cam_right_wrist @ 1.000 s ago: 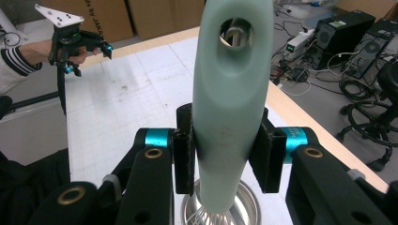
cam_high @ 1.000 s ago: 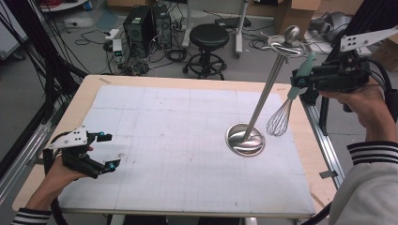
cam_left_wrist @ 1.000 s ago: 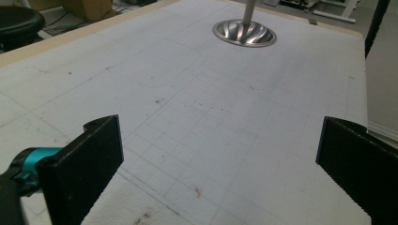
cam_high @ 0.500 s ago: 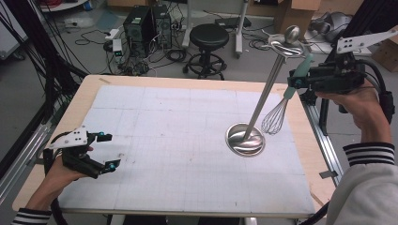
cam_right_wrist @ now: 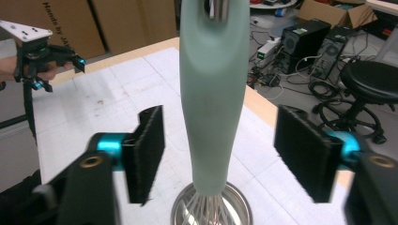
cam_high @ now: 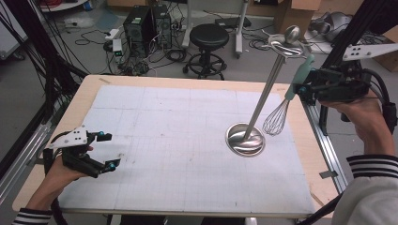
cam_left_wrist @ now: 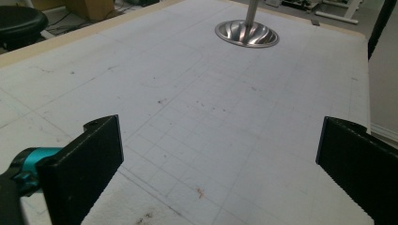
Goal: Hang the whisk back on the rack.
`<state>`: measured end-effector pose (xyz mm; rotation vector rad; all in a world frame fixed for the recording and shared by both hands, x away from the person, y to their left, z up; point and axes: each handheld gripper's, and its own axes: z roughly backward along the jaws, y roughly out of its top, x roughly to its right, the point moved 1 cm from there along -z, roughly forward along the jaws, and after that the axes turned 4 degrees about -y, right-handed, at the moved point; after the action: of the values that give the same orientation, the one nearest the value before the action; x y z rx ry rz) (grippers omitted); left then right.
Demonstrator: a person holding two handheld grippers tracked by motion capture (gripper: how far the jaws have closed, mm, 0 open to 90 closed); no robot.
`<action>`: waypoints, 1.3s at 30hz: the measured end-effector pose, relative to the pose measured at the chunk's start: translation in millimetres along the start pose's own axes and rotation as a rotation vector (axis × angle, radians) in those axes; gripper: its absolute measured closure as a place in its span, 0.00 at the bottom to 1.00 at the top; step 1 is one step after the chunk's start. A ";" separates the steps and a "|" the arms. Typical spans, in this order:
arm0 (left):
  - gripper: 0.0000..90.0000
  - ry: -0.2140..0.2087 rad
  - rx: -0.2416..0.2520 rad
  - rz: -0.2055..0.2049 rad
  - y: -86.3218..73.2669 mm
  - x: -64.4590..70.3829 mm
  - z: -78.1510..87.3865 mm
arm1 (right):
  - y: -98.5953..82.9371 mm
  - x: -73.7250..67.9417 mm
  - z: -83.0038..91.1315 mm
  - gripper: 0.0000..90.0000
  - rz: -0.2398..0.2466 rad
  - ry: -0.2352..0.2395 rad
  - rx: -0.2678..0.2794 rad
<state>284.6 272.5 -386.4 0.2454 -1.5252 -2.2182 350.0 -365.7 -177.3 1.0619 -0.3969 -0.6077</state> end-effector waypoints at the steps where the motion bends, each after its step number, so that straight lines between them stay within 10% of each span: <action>1: 0.02 0.001 0.000 0.001 0.0 0.4 0.2 | -2.9 -0.5 0.8 0.30 -0.005 -0.010 -0.005; 8: 0.02 0.006 0.002 -0.005 0.4 2.6 0.3 | -29.2 -6.5 12.0 0.00 -0.011 -0.069 0.029; 24: 0.02 0.015 0.011 -0.020 -0.8 8.7 5.3 | -84.8 -41.7 37.7 0.01 -0.007 -0.095 0.091; 39: 0.02 0.023 0.038 -0.025 -4.3 16.8 16.5 | -120.7 -81.8 20.4 0.01 0.029 -0.042 0.109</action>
<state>262.3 280.2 -382.5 0.3015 -1.5614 -2.1995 242.5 -369.8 -277.8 1.1466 -0.4858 -0.5893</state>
